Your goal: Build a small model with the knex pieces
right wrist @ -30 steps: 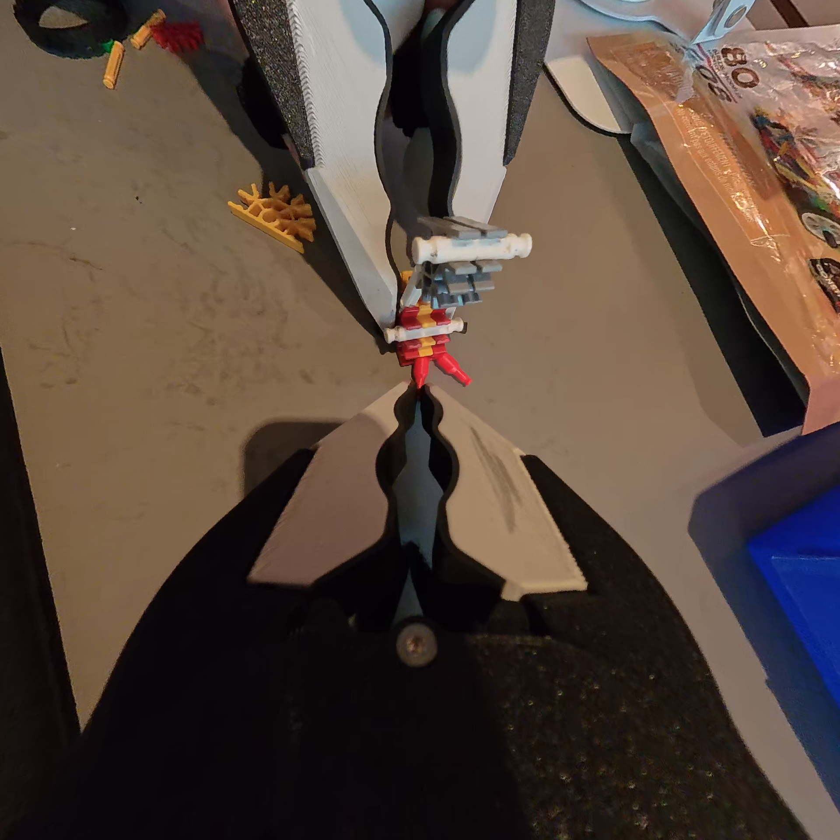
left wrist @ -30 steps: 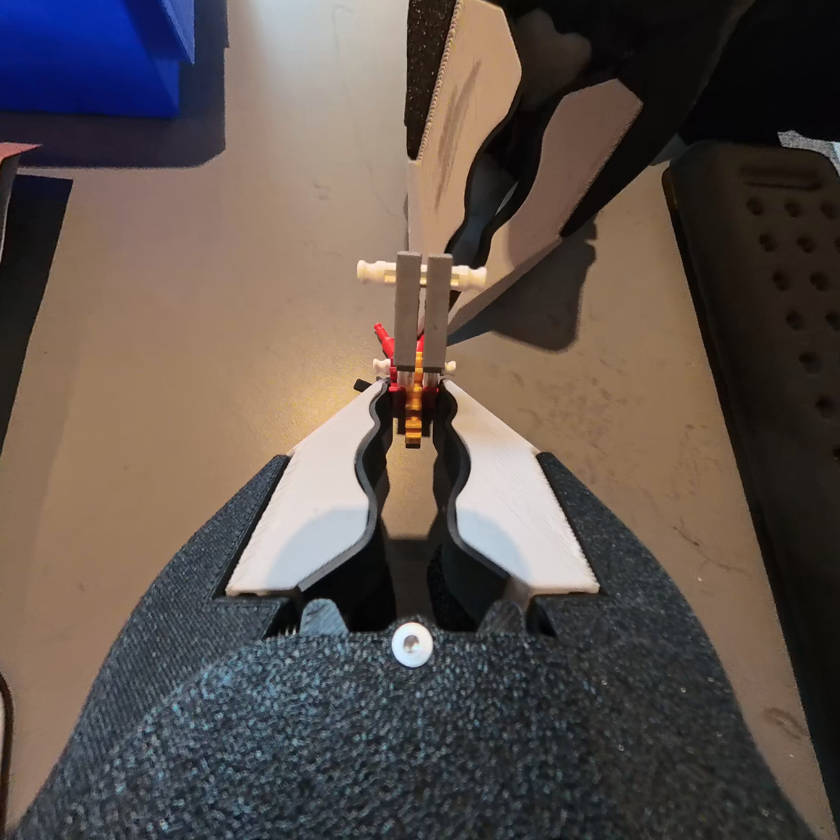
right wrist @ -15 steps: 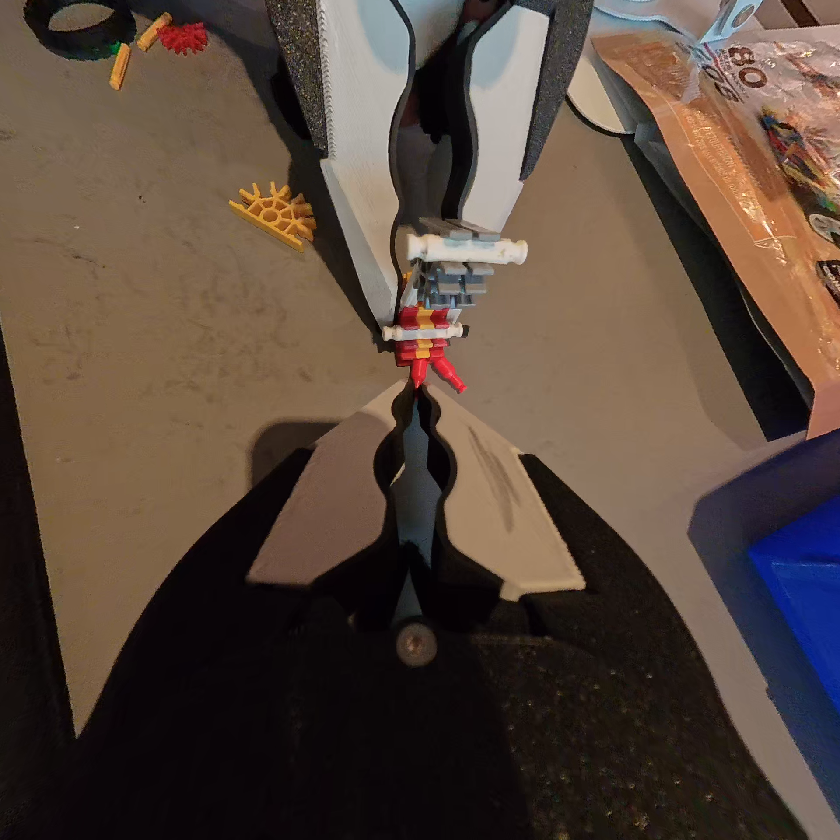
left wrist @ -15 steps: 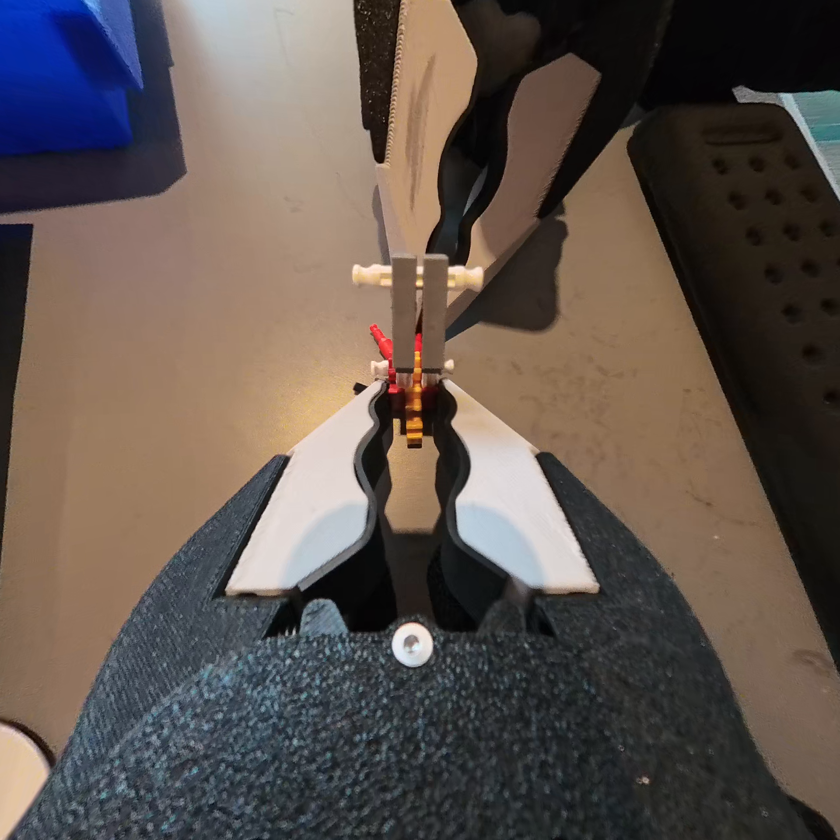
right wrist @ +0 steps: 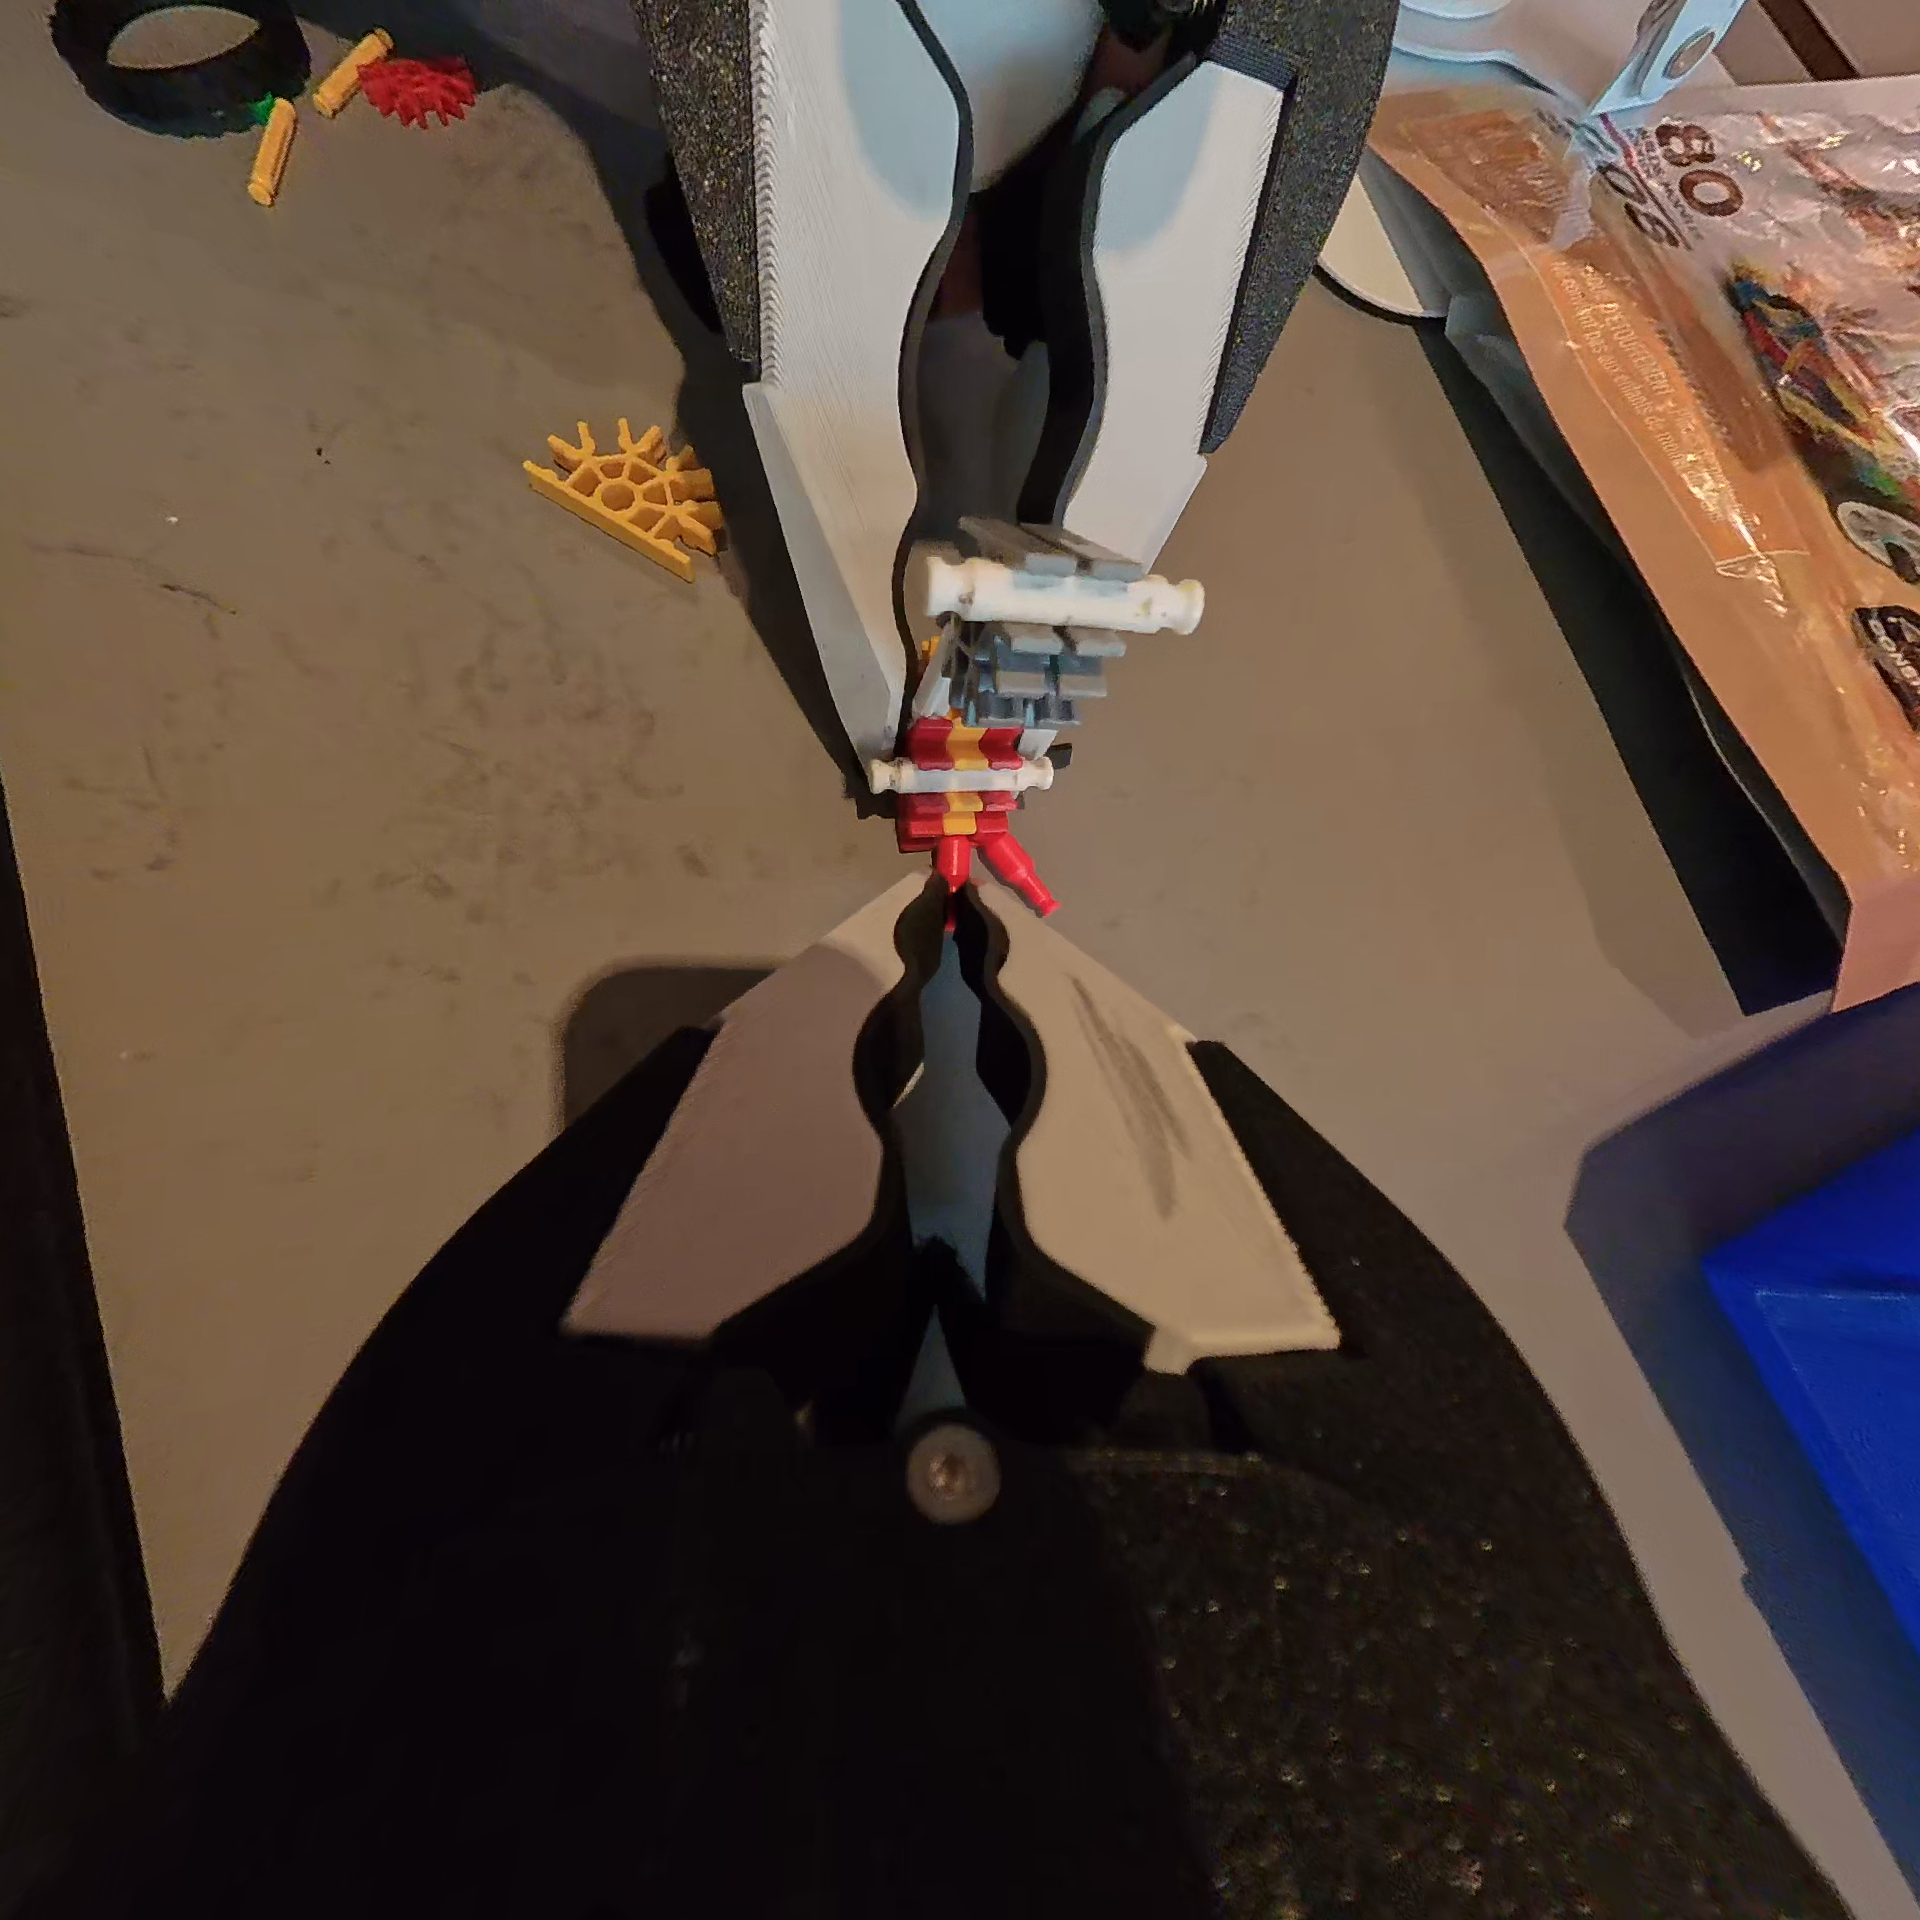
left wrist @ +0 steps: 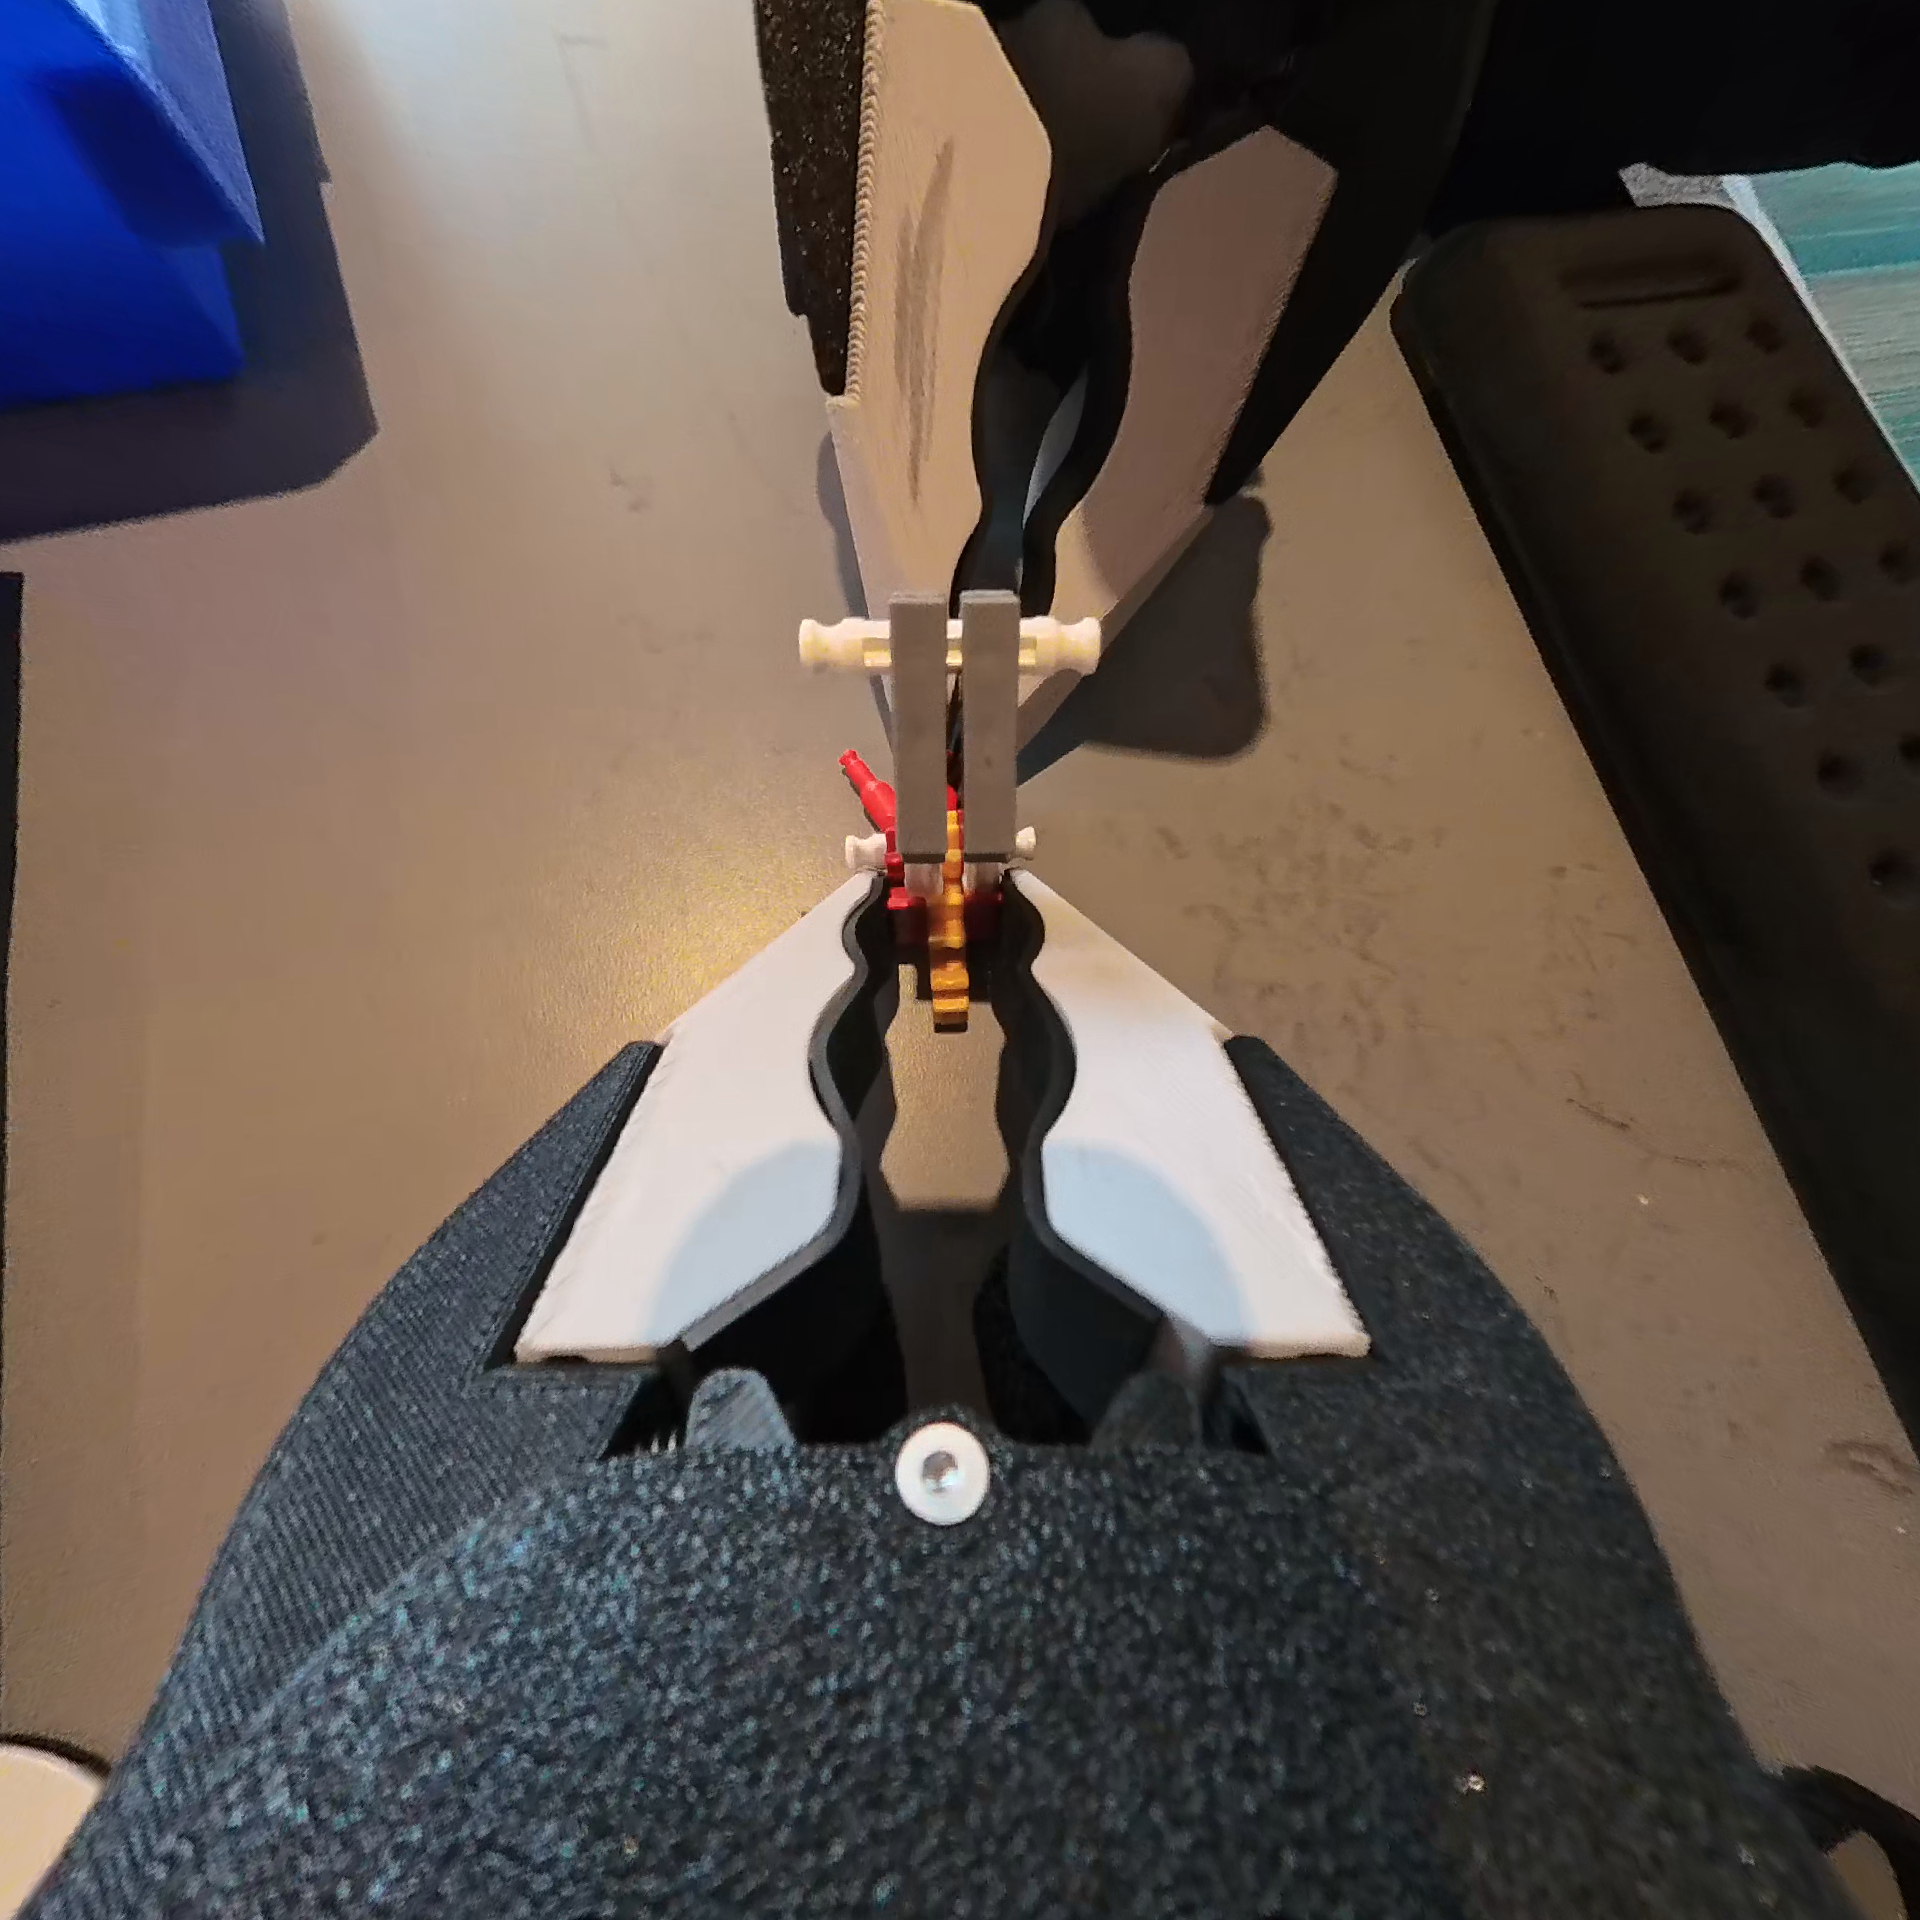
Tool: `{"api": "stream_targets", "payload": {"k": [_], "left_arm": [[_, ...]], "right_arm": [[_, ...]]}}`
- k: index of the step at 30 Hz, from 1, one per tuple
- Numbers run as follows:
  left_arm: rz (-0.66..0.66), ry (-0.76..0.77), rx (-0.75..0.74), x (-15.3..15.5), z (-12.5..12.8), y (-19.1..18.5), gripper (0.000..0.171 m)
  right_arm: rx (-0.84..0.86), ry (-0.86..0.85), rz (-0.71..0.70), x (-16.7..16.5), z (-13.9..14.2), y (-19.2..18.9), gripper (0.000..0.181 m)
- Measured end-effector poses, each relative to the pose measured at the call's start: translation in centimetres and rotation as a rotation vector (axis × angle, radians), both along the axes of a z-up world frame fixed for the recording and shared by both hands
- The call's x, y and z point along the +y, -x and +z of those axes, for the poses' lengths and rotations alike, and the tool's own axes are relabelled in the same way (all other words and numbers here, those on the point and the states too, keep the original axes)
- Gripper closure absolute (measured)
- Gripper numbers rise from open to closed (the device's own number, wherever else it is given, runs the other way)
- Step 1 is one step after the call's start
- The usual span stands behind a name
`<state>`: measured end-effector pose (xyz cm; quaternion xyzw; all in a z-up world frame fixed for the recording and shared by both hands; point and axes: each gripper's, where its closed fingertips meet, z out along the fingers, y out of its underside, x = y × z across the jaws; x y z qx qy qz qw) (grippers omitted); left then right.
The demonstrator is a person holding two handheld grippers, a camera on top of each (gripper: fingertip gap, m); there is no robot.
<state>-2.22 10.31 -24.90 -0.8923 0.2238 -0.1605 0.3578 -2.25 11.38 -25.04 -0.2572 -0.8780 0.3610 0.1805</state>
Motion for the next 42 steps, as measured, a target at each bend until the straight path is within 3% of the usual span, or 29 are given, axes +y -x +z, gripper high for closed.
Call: {"api": "stream_targets", "payload": {"k": [14,25,29,33,42], "left_arm": [[-0.016,-0.007,0.03,0.7,-0.1,-0.2,0.157],[-0.041,0.019,0.034,0.6,-0.2,-0.1,0.154],[-0.043,0.015,0.04,0.6,-0.2,-0.1,0.154],[-0.044,0.012,0.016,0.6,-0.2,-0.1,0.154],[-0.05,0.013,0.013,0.6,-0.1,-0.2,0.155]], "right_arm": [[-0.016,0.016,0.003,-0.1,0.0,0.0,0.181],[0.046,0.082,-0.04,1.2,1.6,-0.4,0.169],[0.035,0.019,-0.024,1.0,0.8,-0.7,0.167],[0.039,-0.015,-0.045,1.2,0.7,-0.2,0.132],[-0.031,0.009,0.009,0.2,0.1,-0.6,0.139]]}}
